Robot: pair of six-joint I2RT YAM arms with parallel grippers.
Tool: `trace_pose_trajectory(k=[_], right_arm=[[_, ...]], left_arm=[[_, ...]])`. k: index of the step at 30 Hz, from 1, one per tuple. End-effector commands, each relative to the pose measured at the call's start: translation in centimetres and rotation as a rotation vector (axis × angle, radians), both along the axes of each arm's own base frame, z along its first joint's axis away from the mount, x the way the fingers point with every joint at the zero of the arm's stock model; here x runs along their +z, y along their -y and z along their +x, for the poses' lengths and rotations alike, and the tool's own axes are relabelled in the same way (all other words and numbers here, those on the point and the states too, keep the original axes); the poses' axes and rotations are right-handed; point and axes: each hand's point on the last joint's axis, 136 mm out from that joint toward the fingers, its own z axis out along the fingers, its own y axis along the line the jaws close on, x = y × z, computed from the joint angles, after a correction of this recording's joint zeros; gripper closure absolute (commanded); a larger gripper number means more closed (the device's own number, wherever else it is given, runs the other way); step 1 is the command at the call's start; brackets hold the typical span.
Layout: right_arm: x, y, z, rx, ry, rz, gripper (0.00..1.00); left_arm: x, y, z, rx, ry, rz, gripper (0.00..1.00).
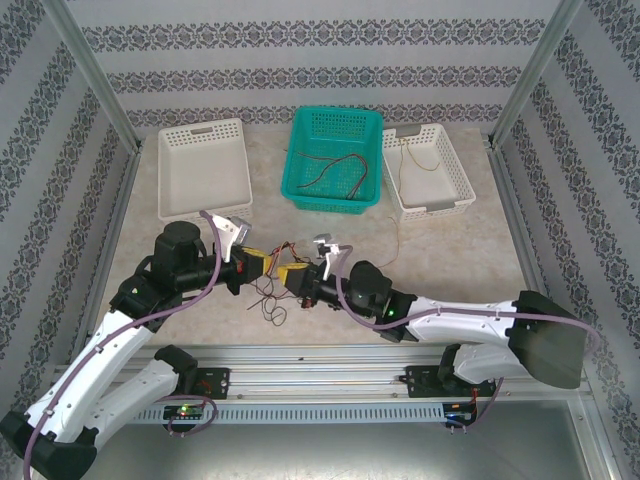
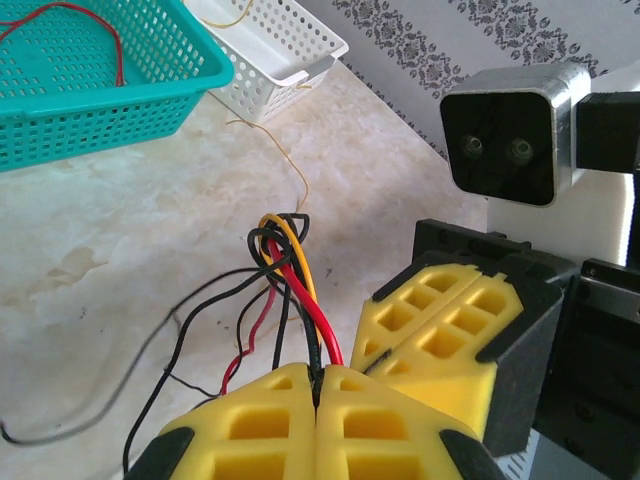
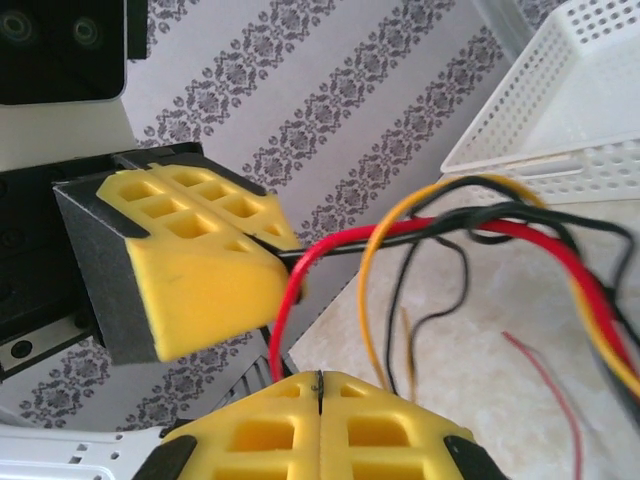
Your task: Untangle the cables
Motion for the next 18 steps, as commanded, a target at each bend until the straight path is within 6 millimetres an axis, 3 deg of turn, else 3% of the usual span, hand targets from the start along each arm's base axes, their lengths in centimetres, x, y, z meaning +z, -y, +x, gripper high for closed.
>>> trace_pose_trajectory(k=[1, 2, 7, 8, 18], right_arm=[[1.0, 1.3, 0.7, -0.057, 0.02, 0.039, 1.0], [1.1, 1.3, 0.6, -0.052, 0.016, 0.042, 1.0], [1.3, 0.6, 0.5, -0.031, 0.008, 0.055, 0.71], [0.9, 0.8, 0.8, -0.049, 0.006, 0.048, 0.69], [0.0, -0.8, 1.3, -0.044, 0.02, 0.042, 0.68]], left_arm=[[1.5, 0.5, -0.3, -0.025, 0.041, -0.049, 1.0], [1.5, 0.5, -0.3, -0.028, 0.039, -0.05, 1.0], [1.6, 0.7, -0.5, -0.042, 0.036, -0.061, 1.0], [1.7, 0.7, -0.6, -0.044, 0.037, -0.062, 1.0], [1.7, 0.9, -0.7, -0.055, 0.031, -0.072, 1.0]])
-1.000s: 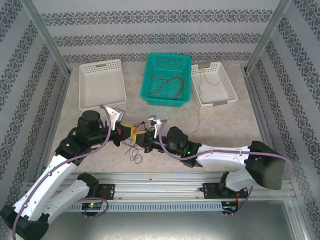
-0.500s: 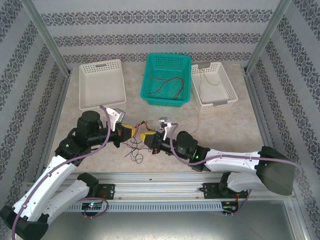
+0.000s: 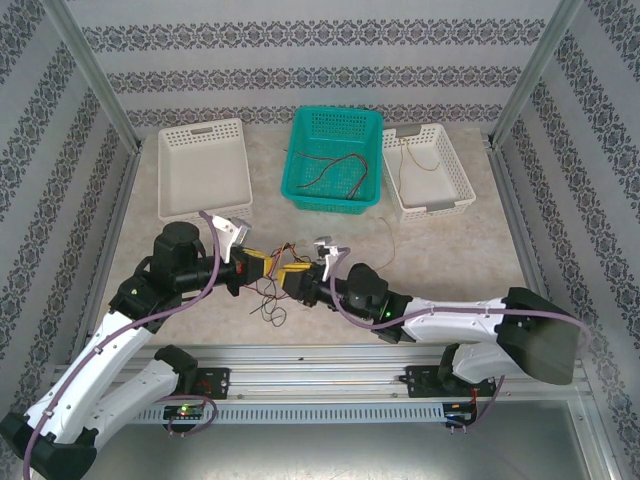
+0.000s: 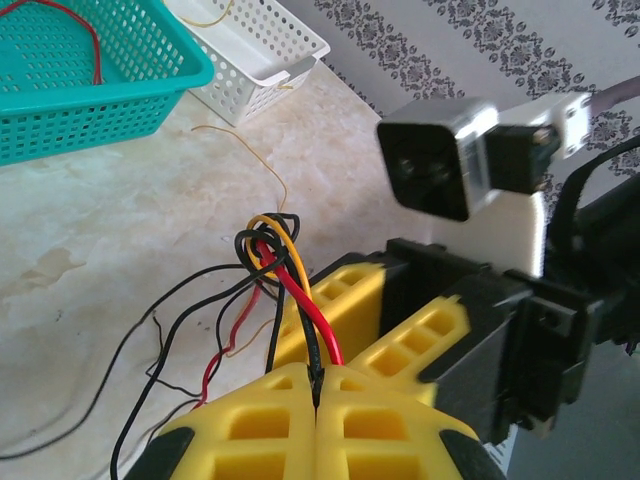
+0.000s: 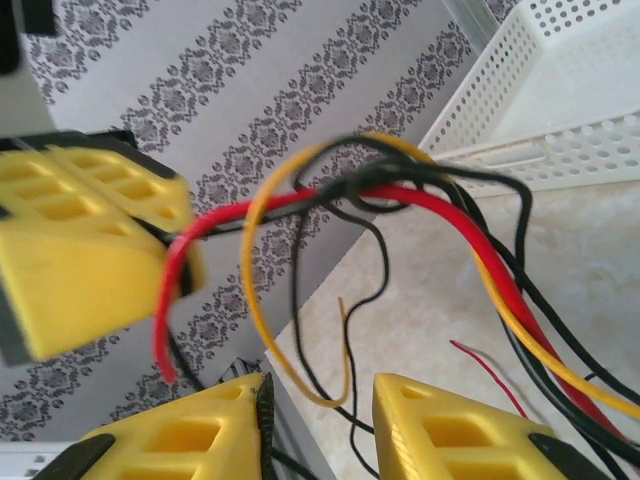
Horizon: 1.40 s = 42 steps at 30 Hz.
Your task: Untangle the cables
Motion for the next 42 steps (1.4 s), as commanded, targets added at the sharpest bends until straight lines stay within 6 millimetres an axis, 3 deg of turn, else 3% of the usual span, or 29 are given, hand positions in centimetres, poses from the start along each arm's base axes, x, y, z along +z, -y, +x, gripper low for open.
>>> trace_pose_trajectory(k=[1, 9, 17, 31, 42], right_arm=[[2.2, -0.6, 0.6, -0.016, 0.051, 0.071, 0.69], [3.2, -0.8, 0.3, 0.0, 0.088, 0.11, 0.68], [4.0, 1.2, 0.0, -0.042, 0.126, 0.119, 0.67], [3.8, -0.9, 0.3, -0.013, 0.123, 0.118, 0.69], [3.4, 0.3, 0.6, -0.055, 0.126, 0.103, 1.0]], left_arm=[[1.4, 0.5, -0.2, -0.028, 0.042, -0.044, 1.0], [1.2, 0.5, -0.2, -0.029, 0.043, -0.039, 1.0], [1.2, 0.5, -0.1, -0.028, 0.044, -0.034, 1.0], [1.2, 0.4, -0.1, -0.028, 0.045, -0.034, 1.0], [1.2, 0.4, -0.1, -0.026, 0.046, -0.031, 1.0]])
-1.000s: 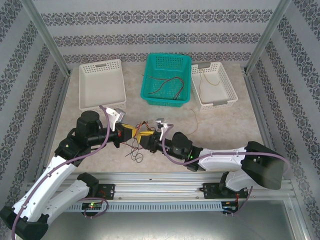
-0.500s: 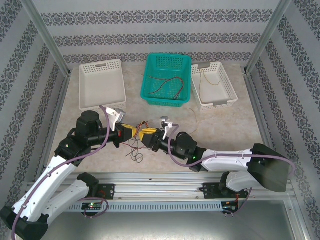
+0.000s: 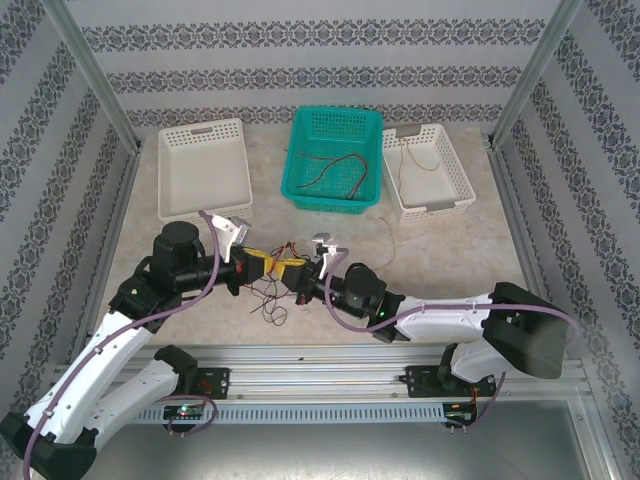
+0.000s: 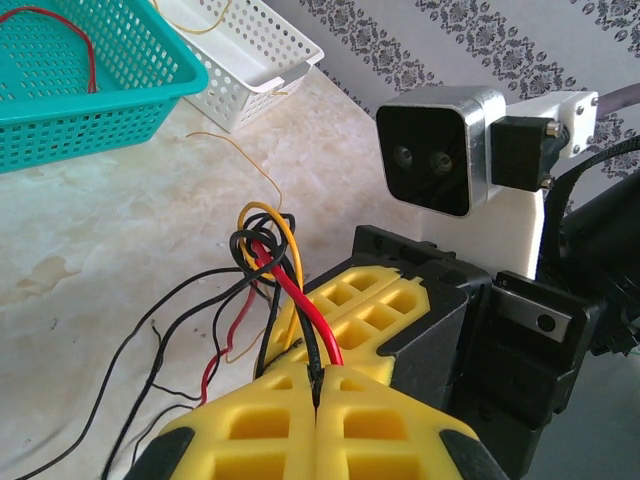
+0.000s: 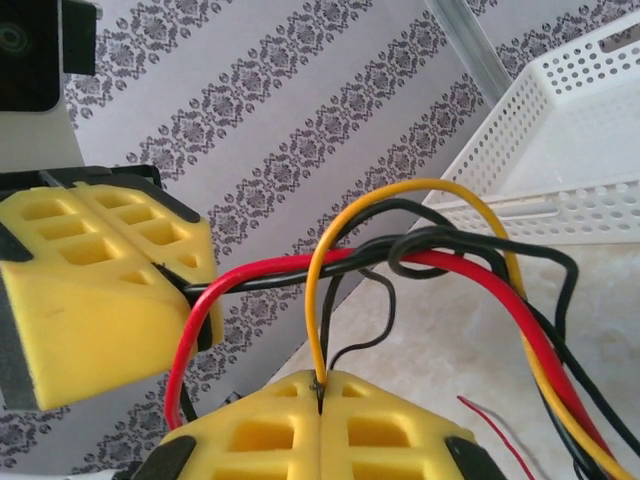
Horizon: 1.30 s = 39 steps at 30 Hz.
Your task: Untangle the cables
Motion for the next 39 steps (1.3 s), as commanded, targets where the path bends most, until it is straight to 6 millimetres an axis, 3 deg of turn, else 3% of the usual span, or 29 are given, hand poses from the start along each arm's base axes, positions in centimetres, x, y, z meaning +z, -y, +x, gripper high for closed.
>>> trace_pose_trajectory(k=[1, 4, 7, 11, 19, 22, 31, 39], right_arm=[[1.7, 1.0, -0.2, -0.024, 0.034, 0.048, 1.0], [1.4, 2.7, -0.3, -0.05, 0.034, 0.038, 1.0], [0.9, 5.8, 0.0, -0.119, 0.025, 0.009, 1.0], [-0.3, 11.3, 0.8, -0.248, -0.003, -0.056, 1.0], [-0.4, 23.8, 2.2, -0.613, -0.051, -0.162, 1.0], [0.7, 28.0, 2.0, -0.754, -0.074, -0.217, 1.0], [4.0, 36.9, 0.3, -1.098, -0.124, -0.372, 1.0], [7.6, 41.5, -1.9, -1.303, -0.102, -0.431, 1.0]], left_arm=[[1.0, 0.3, -0.1, -0.019, 0.04, -0.023, 1.0], [0.8, 0.1, 0.0, -0.009, 0.037, -0.014, 1.0], [0.9, -0.1, 0.1, 0.008, 0.046, -0.006, 1.0], [0.8, -0.5, 0.5, 0.035, 0.053, 0.01, 1.0], [0.5, -1.2, 1.1, 0.087, 0.057, 0.043, 1.0], [0.3, -1.6, 1.4, 0.118, 0.061, 0.06, 1.0], [-0.3, -4.4, 3.0, 0.285, 0.086, 0.155, 1.0], [-0.5, -8.9, 4.5, 0.532, 0.122, 0.277, 1.0]])
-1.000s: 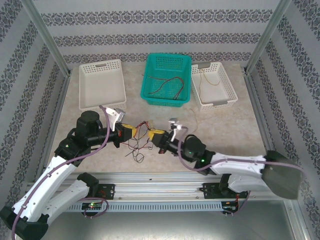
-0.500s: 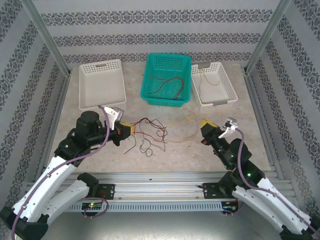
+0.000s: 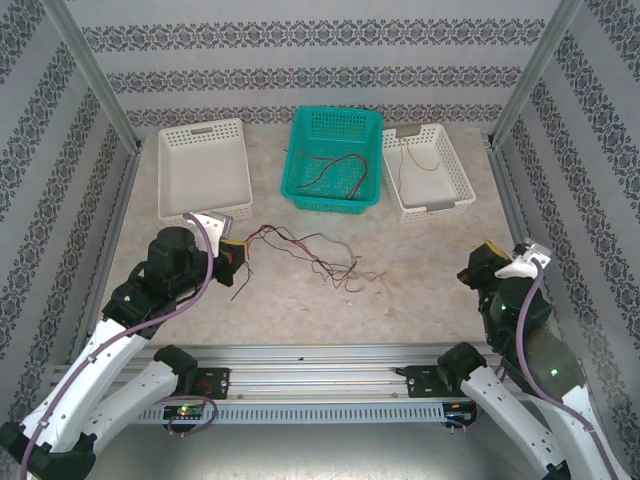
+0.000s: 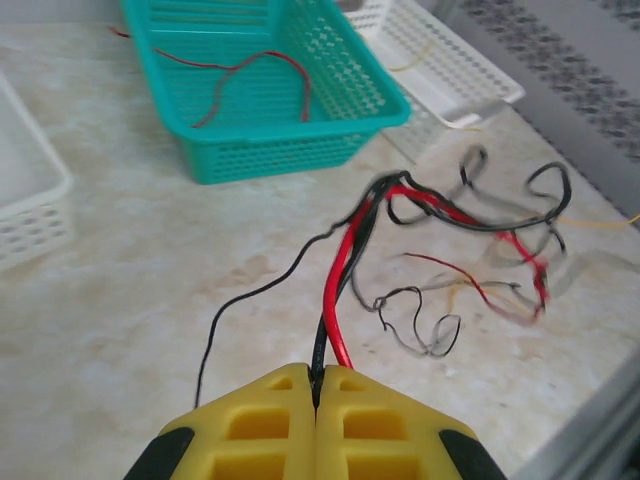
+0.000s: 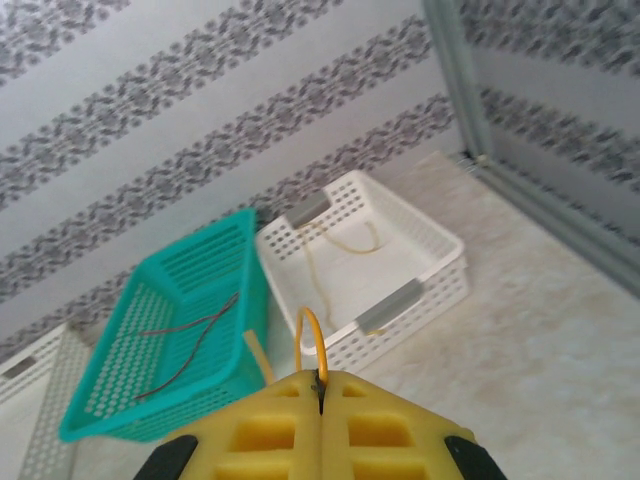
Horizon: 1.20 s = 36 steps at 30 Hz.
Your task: Untangle the cables
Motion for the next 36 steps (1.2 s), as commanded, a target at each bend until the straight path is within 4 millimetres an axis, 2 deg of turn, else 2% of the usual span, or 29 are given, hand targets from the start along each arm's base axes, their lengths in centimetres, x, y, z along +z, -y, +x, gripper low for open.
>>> trace_pose_trajectory(k=[1, 4, 11, 17, 24, 27, 33, 36], right_arm=[[0.5, 2.8, -1.3, -0.127, -0.037, -0.091, 1.0], [1.7, 3.2, -1.6, -0.138, -0.036, -0.119, 1.0], [5.0, 2.9, -1.2, -0.116, -0.023, -0.167, 1.0], [9.7, 3.2, -1.4, -0.129, 0.023, -0.213, 1.0], [16.4, 3.6, -2.5, -0.11, 0.112, -0.255, 1.0], [19.0, 3.0, -2.5, -0.065, 0.134, -0.275, 1.0], [23.2, -0.3, -0.8, 0.083, 0.15, -0.304, 1.0], [26.0, -1.6, -0.5, 0.147, 0.185, -0.294, 1.0]], left_arm=[[1.0, -3.2, 0.7, 0.156, 0.05, 0.079, 1.0], [1.0, -4.3, 0.9, 0.214, 0.056, 0.103, 1.0], [-0.3, -5.1, 1.6, 0.264, 0.0, 0.17, 1.0], [-0.6, -6.6, 1.8, 0.337, -0.007, 0.22, 1.0], [-1.6, -7.0, 2.3, 0.361, -0.056, 0.268, 1.0], [-1.8, -6.6, 2.4, 0.345, -0.065, 0.259, 1.0], [-2.9, -5.8, 2.6, 0.303, -0.114, 0.271, 1.0], [-3.2, -5.4, 2.7, 0.289, -0.127, 0.274, 1.0]])
